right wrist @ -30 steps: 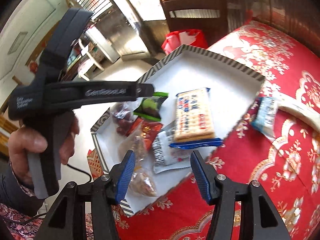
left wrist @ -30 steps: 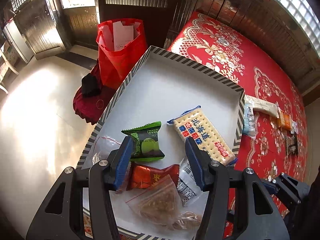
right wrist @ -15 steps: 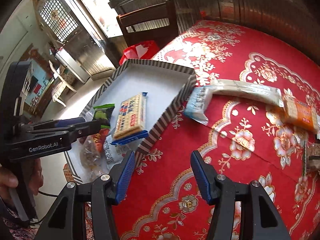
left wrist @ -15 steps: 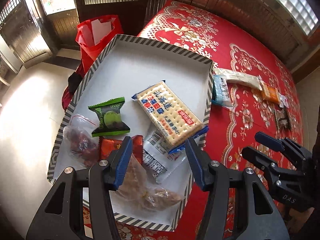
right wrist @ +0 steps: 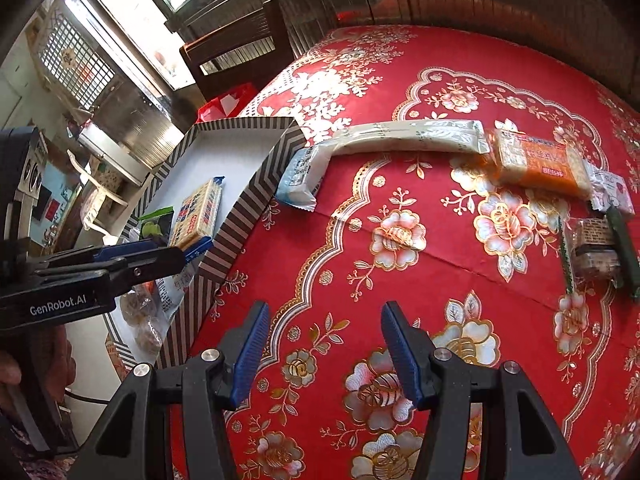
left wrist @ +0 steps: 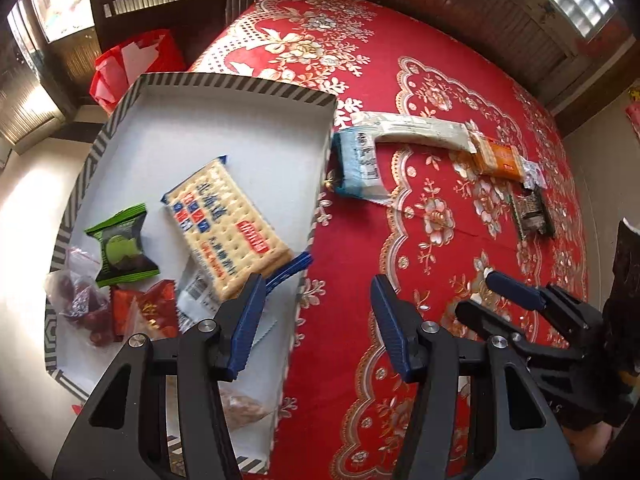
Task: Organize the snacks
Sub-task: 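Grasp the blue-white pouch with left tool while right tool grasps clear-wrapped cake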
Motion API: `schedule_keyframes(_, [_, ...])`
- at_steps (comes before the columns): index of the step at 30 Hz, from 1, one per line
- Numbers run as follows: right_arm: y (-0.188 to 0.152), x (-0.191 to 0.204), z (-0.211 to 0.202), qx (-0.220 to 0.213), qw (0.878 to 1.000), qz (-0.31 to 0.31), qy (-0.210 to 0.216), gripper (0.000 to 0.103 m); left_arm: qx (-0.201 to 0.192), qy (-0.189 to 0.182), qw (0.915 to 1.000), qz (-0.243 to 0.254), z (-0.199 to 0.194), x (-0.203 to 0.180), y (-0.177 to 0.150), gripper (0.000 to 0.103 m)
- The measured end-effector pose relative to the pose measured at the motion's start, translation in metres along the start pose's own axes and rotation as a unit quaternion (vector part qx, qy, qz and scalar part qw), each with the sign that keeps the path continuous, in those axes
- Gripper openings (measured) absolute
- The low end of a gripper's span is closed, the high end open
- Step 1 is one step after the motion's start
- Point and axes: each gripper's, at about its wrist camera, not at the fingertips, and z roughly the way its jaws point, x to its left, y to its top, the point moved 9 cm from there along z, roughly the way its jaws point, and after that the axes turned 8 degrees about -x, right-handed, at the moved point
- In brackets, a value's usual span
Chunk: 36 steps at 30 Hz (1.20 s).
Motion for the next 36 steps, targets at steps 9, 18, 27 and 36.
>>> schedule_keyframes(9, [-0.015,-0.037,-0.022,-0.006,0.999,0.034,-0.019,0.056,0.014,-0.031,0.9994,0.001,0.043,-0.042,0.033,0.055])
schedule_keyframes(18, [-0.024,-0.069,-0.034,-0.01,0.998,0.062,-0.03,0.056,0.011,0.007,0.9998,-0.012,0.082,-0.034,0.059,0.055])
schedule_keyframes(27, [-0.027,-0.096,-0.04,-0.014,0.995,0.092,-0.038,0.056,0.025,0.023,0.9993,0.015,0.105,-0.048,0.072,0.055])
schedule_keyframes(36, [-0.023,-0.12,-0.052,-0.028,0.993,0.103,-0.056,0.056,0.038,0.02,0.999,0.005,0.12,-0.046,0.073,0.055])
